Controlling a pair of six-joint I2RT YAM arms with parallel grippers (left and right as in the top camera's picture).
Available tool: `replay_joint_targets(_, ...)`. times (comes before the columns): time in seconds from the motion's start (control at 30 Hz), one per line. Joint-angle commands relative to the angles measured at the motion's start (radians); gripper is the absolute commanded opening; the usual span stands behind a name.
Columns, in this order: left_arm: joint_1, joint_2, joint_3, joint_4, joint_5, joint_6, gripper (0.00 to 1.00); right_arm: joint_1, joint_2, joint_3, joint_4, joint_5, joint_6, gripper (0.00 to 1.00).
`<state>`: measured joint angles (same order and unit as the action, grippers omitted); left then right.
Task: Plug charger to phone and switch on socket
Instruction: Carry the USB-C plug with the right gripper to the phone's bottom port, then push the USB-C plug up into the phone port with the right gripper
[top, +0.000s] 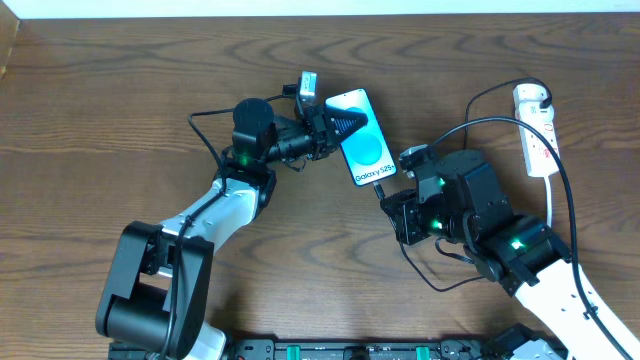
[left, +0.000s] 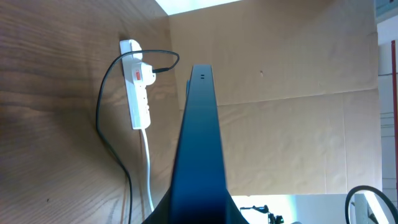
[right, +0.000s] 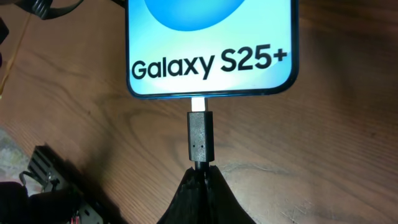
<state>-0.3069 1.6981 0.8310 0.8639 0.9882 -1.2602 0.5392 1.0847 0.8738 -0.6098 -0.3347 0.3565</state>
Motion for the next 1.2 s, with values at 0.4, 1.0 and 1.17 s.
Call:
replay_joint_targets(0.4, 0.001, -0.012, 0.031, 0.013, -0.002, 0.01, 0.07, 0.005, -0.026, -0.006, -0.012, -0.015, 0.033, 0.01)
replay_joint_targets(1.0, 0.0, -0.012, 0.031, 0.013, 0.018, 0.01, 0.07, 0.005, -0.026, -0.006, -0.01, 0.012, 0.058, 0.01)
replay_joint_targets(1.17, 0.0, -0.012, 0.03, 0.013, 0.029, 0.01, 0.07, 0.005, -0.026, -0.006, -0.01, 0.015, 0.058, 0.01)
